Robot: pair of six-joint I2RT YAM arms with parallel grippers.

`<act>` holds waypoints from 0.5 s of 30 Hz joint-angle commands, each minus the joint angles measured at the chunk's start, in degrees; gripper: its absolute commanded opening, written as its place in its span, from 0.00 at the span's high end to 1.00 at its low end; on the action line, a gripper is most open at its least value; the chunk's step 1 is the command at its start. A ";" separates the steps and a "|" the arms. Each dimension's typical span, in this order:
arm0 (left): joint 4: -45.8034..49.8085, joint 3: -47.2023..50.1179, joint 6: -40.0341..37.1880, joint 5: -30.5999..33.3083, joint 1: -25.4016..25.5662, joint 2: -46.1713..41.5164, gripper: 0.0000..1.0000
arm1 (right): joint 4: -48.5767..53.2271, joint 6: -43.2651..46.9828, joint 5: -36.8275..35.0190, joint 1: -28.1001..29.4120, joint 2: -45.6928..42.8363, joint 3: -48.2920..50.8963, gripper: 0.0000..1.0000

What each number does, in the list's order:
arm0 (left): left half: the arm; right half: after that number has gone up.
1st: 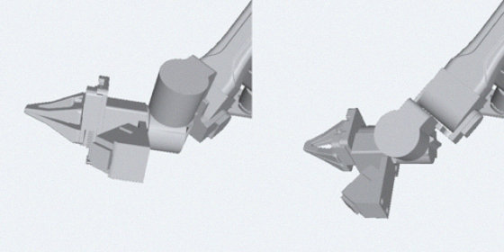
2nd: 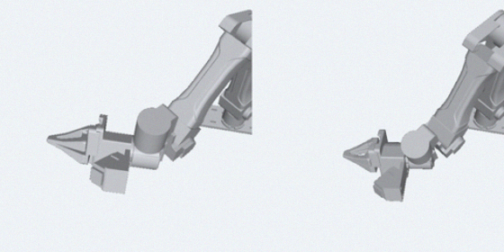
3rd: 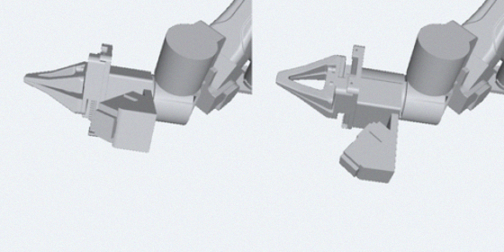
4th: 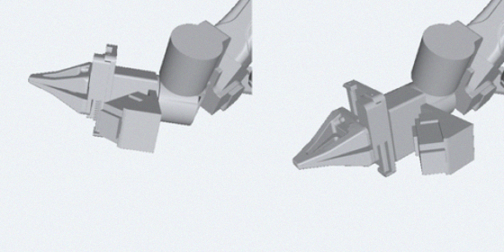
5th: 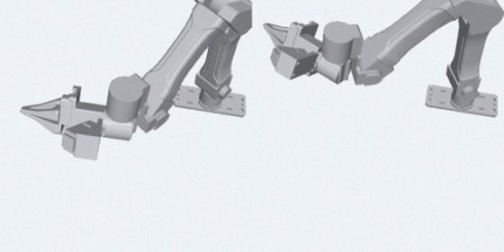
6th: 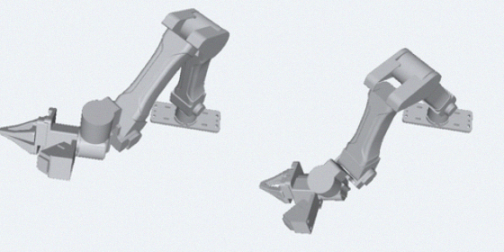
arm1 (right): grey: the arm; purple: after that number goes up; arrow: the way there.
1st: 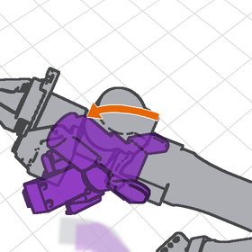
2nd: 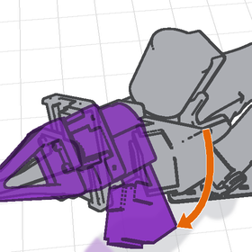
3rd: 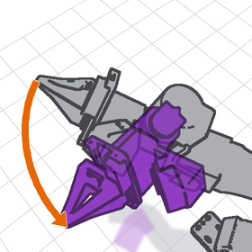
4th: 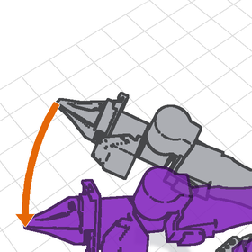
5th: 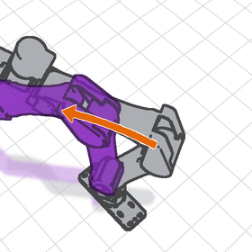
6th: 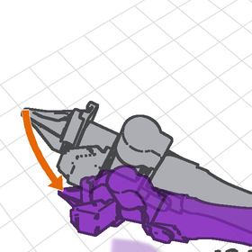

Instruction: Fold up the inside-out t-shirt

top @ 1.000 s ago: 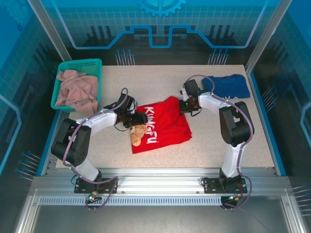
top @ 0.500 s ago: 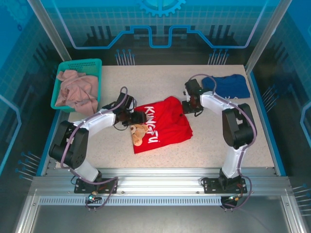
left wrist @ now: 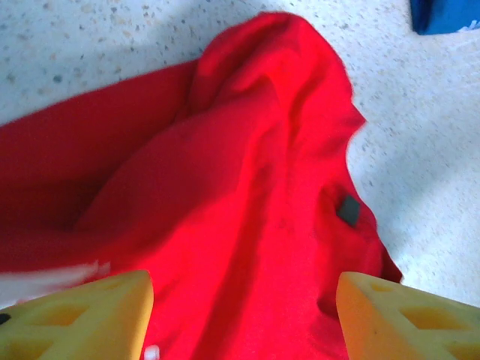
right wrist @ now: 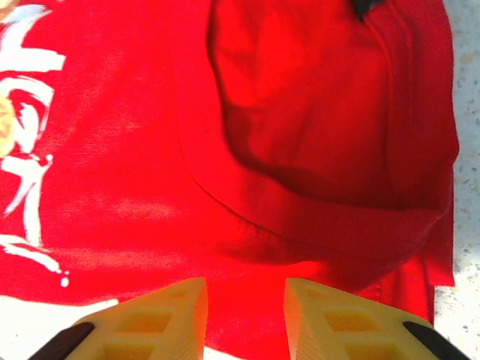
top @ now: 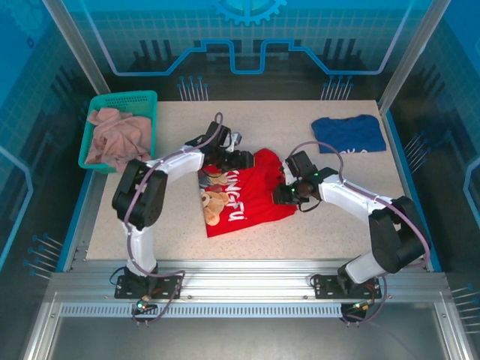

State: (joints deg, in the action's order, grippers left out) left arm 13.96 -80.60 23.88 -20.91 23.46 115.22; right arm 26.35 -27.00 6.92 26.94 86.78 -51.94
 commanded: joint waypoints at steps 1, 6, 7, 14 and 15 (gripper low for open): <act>0.18 -4.98 0.80 0.36 -1.78 5.35 0.34 | -4.33 -3.20 -0.12 -0.84 3.35 0.29 0.70; 3.64 -11.54 0.09 4.13 -3.33 11.14 0.34 | -0.97 -2.79 -3.89 -4.36 11.27 -2.36 0.76; 3.96 -11.76 -0.21 5.00 -3.47 11.50 0.34 | -0.02 -2.45 -4.53 -5.15 13.15 -3.52 0.77; 6.84 -9.10 -1.70 10.30 -4.00 8.93 0.33 | 5.03 1.70 -7.23 -7.65 22.83 -17.09 0.77; 7.72 -8.03 -1.89 12.03 -4.11 8.08 0.34 | 6.46 2.62 -8.19 -7.76 24.28 -20.12 0.77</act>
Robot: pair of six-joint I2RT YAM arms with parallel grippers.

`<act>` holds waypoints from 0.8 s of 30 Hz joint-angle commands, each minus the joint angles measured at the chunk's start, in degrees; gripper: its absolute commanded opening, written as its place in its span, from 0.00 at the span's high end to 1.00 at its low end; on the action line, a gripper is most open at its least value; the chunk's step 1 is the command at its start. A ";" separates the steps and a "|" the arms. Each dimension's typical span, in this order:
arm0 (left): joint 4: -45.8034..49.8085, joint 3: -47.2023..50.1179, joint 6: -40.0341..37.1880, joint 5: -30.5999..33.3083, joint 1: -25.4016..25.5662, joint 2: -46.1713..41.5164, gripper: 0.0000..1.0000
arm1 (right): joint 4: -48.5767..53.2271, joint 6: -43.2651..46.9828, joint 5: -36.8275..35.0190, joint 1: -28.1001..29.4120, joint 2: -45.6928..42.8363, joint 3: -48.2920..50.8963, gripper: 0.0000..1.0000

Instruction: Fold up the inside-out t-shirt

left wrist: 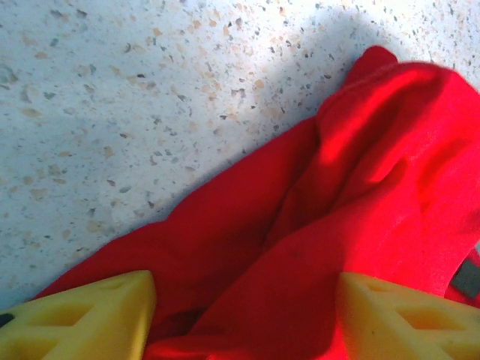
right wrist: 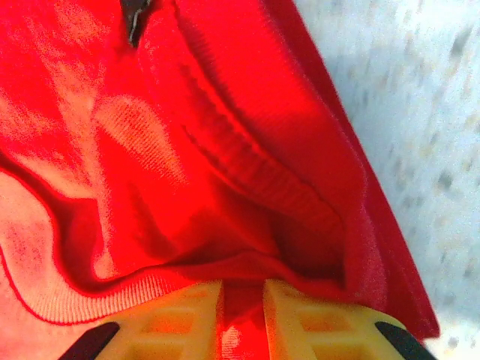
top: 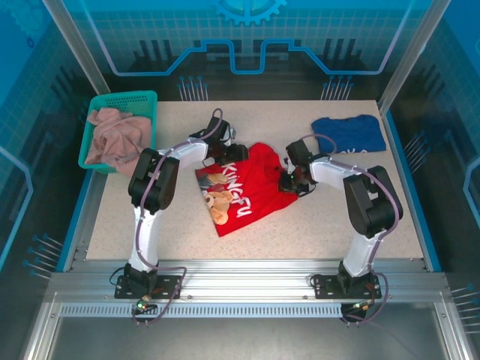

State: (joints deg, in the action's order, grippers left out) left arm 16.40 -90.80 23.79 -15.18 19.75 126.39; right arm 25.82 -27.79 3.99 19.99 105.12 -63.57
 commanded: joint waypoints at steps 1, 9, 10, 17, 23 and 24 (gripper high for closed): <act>6.16 3.16 -1.73 7.74 -0.48 -4.04 0.33 | 8.19 4.18 -6.00 -0.98 7.21 -11.11 0.77; 2.93 23.17 3.23 13.13 -0.59 -19.96 0.32 | 14.73 13.19 -8.25 -2.49 13.71 -32.01 0.69; 1.57 25.64 4.02 12.25 -0.50 -22.81 0.32 | 14.45 14.44 -7.75 -1.96 12.68 -32.26 0.67; -6.08 32.28 4.34 1.84 -0.32 -33.52 0.30 | 7.00 12.73 5.13 2.62 3.63 -19.69 0.62; -6.23 20.87 2.42 -5.37 -0.23 -21.10 0.32 | -0.03 4.59 10.46 3.20 3.59 -11.28 0.64; -4.27 18.48 1.82 -4.41 -0.32 -19.06 0.33 | 0.34 3.90 9.88 2.89 4.24 -11.22 0.65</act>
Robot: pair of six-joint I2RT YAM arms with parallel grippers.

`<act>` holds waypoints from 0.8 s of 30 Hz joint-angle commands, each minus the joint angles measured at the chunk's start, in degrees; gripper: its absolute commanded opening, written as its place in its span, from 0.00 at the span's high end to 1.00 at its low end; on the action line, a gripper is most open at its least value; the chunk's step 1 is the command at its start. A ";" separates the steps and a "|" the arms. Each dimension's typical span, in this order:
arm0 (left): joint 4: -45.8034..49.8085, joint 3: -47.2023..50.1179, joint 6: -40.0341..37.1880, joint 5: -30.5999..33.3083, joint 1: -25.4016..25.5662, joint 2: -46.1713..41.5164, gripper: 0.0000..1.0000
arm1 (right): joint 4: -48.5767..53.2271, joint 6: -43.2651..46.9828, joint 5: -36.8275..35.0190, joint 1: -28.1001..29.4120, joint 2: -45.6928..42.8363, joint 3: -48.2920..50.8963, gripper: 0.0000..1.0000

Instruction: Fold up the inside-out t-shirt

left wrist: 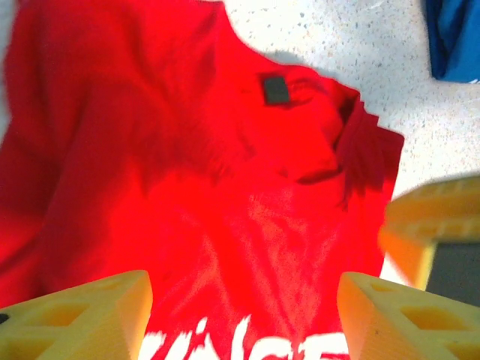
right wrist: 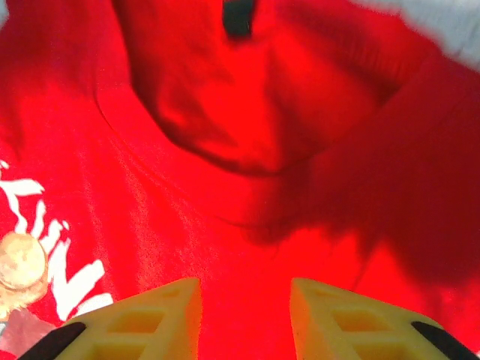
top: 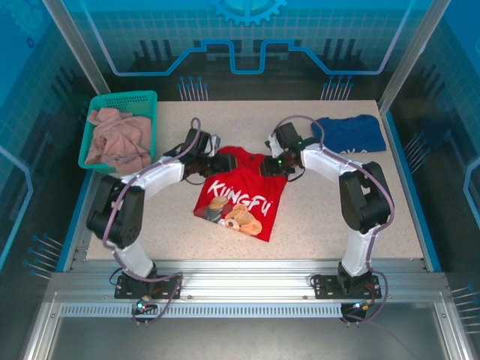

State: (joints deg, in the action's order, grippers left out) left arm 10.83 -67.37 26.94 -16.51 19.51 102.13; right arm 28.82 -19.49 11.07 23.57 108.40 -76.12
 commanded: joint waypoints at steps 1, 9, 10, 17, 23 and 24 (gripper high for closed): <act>3.05 -6.94 -1.89 -1.41 -0.30 7.23 0.33 | -2.42 -4.91 2.37 -1.09 1.72 1.33 0.65; 8.17 -10.15 -3.25 6.36 -3.74 14.76 0.34 | 3.67 -5.03 -0.86 -3.31 9.97 -4.34 0.69; 8.26 -9.54 -3.62 6.52 -3.99 15.05 0.34 | 4.78 -4.47 -1.66 -3.53 10.81 -5.46 0.69; 1.05 3.20 1.10 2.70 -2.86 7.98 0.34 | 11.58 2.08 -4.65 -4.66 15.18 -15.85 0.68; 0.15 3.57 -0.17 5.50 -3.27 -0.37 0.30 | 8.37 7.81 -2.37 -5.00 8.75 -15.52 0.59; -0.38 3.57 -0.79 6.51 -3.62 -1.29 0.29 | 7.62 8.05 -2.37 -5.22 7.87 -15.05 0.57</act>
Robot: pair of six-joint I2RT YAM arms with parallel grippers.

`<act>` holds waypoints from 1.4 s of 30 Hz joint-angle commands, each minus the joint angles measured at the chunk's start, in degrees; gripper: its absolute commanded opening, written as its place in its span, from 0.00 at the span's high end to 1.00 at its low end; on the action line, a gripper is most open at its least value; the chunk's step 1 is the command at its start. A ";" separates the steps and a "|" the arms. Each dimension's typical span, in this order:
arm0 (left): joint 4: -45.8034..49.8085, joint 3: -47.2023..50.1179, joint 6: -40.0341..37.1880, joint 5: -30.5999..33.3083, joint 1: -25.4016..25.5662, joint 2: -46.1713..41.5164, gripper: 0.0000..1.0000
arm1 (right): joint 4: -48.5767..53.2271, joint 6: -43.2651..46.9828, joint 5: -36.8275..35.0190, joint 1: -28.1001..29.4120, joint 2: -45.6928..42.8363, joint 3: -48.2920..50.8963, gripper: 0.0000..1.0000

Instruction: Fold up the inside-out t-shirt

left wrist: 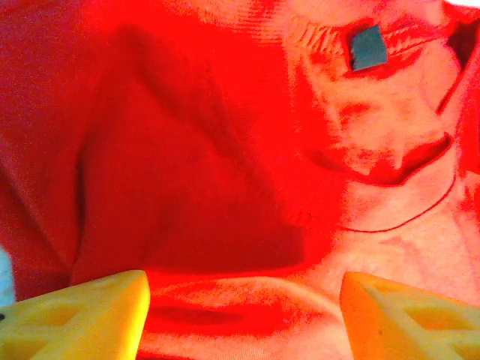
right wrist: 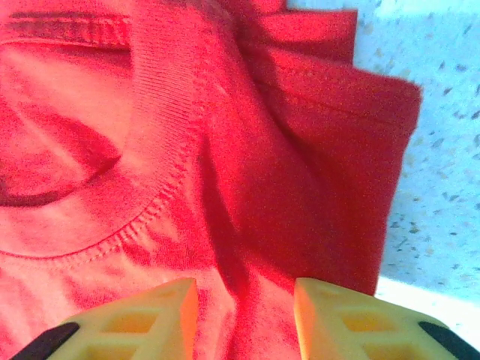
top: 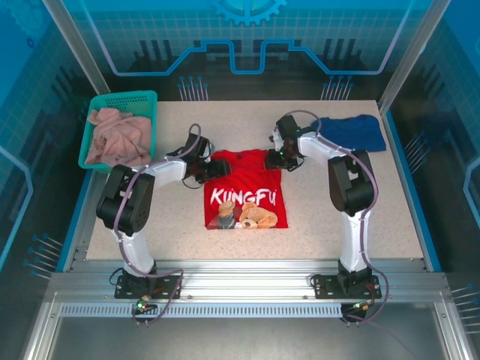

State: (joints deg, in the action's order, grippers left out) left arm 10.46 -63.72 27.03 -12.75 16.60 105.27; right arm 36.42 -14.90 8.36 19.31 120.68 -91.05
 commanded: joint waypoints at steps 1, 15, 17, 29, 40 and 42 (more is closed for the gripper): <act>-0.49 -0.22 -1.67 3.60 -1.42 -5.31 0.28 | -0.69 3.40 0.50 -1.50 -4.82 0.36 0.54; 3.39 -10.99 -4.87 -6.45 -9.83 7.75 0.13 | 1.56 1.22 1.19 -3.68 7.50 -11.10 0.27; 3.51 -12.40 -4.88 -7.97 -9.79 9.74 0.13 | 2.47 1.20 1.99 -3.67 8.99 -12.48 0.27; 0.76 -12.37 -3.95 -12.27 -6.52 14.91 0.32 | 1.47 0.40 6.88 -1.57 12.30 -12.04 0.36; -0.94 -12.27 -3.45 -13.33 -6.41 17.11 0.64 | -0.15 -1.27 7.14 -0.28 14.13 -12.40 0.62; -1.05 -12.48 -3.39 -13.33 -6.40 17.49 0.70 | -0.81 -1.28 7.23 -0.29 14.18 -12.34 0.68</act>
State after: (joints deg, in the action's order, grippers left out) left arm 9.93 -76.16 23.77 -21.37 8.62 119.70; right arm 35.90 -15.46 12.49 17.85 131.66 -102.87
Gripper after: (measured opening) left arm 0.308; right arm 0.335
